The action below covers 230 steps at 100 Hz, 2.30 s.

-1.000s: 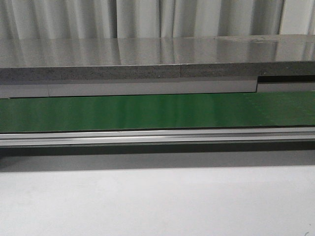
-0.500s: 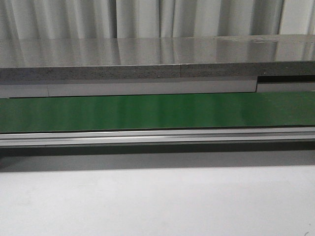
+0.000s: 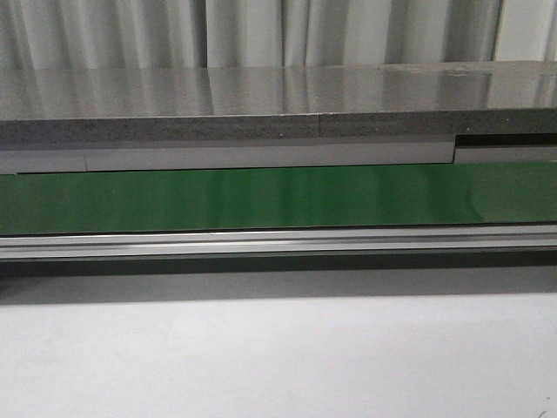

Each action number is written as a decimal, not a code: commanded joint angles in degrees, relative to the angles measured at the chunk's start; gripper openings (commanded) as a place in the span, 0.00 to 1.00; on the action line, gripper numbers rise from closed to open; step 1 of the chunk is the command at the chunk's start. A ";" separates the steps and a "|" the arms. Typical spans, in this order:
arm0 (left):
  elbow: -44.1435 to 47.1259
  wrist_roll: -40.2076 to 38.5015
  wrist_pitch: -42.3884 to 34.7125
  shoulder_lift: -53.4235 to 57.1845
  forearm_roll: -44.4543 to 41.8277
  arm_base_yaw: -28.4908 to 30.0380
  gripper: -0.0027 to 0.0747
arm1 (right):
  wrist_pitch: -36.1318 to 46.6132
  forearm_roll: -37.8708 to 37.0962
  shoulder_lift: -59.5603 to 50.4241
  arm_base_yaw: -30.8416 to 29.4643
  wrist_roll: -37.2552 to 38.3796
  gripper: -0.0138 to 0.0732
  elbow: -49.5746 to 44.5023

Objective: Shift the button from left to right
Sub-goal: 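Lower the open left gripper toward the yellow-capped button in the blue tray, then close the left gripper around the black body of the button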

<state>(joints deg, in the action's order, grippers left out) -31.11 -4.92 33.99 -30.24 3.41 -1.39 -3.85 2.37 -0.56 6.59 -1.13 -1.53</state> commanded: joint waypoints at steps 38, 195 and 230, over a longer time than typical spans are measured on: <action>-5.61 -0.25 -0.28 -5.94 -0.13 -0.21 0.08 | 4.88 -0.65 -1.16 -0.16 -0.03 0.08 0.90; -40.68 6.59 10.96 -60.69 -7.21 23.77 0.83 | 4.88 -0.65 -1.16 -0.16 -0.03 0.08 0.90; -40.68 9.22 8.47 -67.35 -4.74 23.77 0.83 | 4.88 -0.65 -1.16 -0.16 -0.03 0.08 0.90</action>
<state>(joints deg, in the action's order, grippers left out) -70.14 3.93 44.94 -98.59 -2.36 22.22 -3.85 2.37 -0.56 6.59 -1.13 -1.53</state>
